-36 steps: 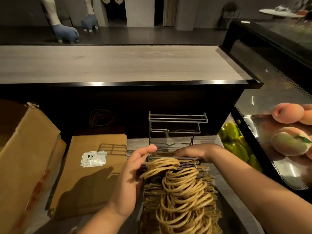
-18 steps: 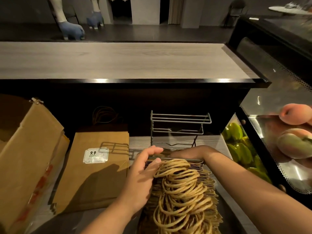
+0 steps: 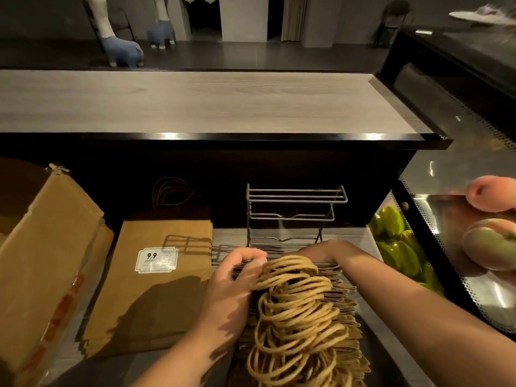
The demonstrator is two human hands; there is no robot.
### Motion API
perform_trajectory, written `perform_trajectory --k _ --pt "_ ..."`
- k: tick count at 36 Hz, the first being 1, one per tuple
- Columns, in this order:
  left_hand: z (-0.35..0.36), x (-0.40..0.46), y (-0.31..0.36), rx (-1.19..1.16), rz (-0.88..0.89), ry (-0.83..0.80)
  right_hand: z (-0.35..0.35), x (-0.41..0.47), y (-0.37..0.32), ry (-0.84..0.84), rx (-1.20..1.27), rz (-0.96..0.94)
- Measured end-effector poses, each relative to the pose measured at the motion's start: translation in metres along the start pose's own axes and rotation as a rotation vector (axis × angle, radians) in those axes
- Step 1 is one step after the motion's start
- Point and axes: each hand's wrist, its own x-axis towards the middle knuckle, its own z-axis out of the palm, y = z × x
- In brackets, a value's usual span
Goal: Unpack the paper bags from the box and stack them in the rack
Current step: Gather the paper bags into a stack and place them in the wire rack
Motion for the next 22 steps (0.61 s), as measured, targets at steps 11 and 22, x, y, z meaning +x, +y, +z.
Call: perform_trajectory --k 11,22 --pt "0.005 0.01 0.009 -0.043 0.023 0.082 -0.017 -0.008 -0.003 -0.045 0.01 0.068" --pt "0.007 0.005 0.012 0.051 0.011 0.08 -0.007 -0.037 0.009 0.046 0.5 -0.029"
